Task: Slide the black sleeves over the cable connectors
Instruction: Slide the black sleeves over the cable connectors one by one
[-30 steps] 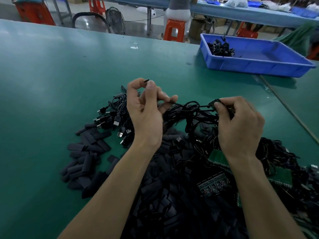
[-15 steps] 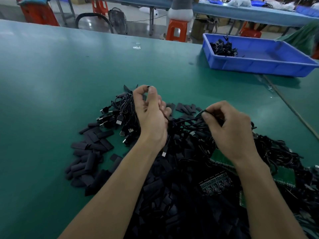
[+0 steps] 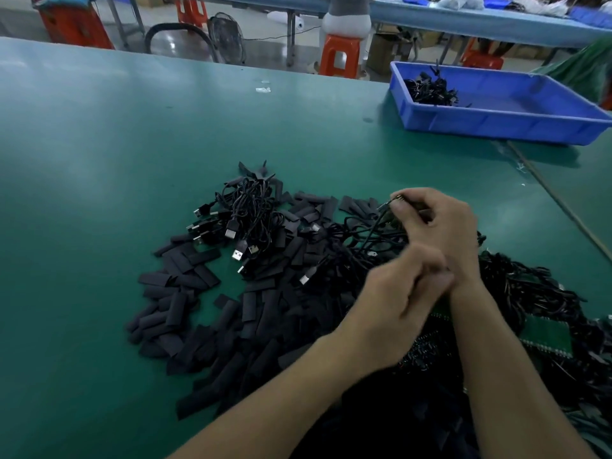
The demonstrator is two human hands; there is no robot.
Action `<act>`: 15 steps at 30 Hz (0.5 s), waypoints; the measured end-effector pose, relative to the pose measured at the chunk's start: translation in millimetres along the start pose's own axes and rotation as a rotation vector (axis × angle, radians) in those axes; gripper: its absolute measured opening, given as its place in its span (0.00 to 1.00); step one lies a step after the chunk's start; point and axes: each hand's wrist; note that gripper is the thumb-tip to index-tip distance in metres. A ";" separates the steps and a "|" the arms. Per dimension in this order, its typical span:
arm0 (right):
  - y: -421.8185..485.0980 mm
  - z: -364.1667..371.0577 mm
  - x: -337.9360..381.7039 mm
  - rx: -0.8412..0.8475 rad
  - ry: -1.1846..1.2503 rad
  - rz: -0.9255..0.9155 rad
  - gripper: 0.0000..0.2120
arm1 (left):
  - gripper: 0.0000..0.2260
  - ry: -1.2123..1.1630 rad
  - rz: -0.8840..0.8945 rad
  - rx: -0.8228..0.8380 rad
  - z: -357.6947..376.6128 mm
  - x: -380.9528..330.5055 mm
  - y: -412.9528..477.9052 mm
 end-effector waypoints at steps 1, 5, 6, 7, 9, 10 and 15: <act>-0.3 -0.8 -2.4 -0.066 0.042 0.017 0.06 | 0.02 0.038 -0.001 0.126 -1.8 1.8 -6.7; 3.4 -8.5 -11.0 -0.284 0.187 0.178 0.02 | 0.02 0.345 -0.060 0.327 -23.5 9.8 -28.5; 4.7 -11.0 -12.5 -0.312 0.187 0.197 0.02 | 0.02 0.366 -0.047 0.263 -31.3 9.2 -31.5; 4.9 -13.1 -13.2 -0.329 0.174 0.196 0.02 | 0.02 0.353 -0.023 0.160 -39.8 7.0 -32.8; 2.3 -15.2 -9.9 -0.333 0.128 0.139 0.03 | 0.03 0.296 0.063 -0.105 -57.9 -1.1 -29.0; 0.2 -15.4 -7.6 -0.315 0.086 0.096 0.03 | 0.02 0.296 0.132 -0.232 -66.5 -5.3 -24.5; -14.9 -15.2 7.1 -0.004 -0.221 -0.074 0.05 | 0.05 0.414 0.337 -0.604 -106.1 -17.3 -2.9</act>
Point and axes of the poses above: each hand's wrist, its own y-axis towards the middle knuckle, its own z-axis out of the palm, x = y × z, and after that the axes turned 6 degrees about x, right-handed
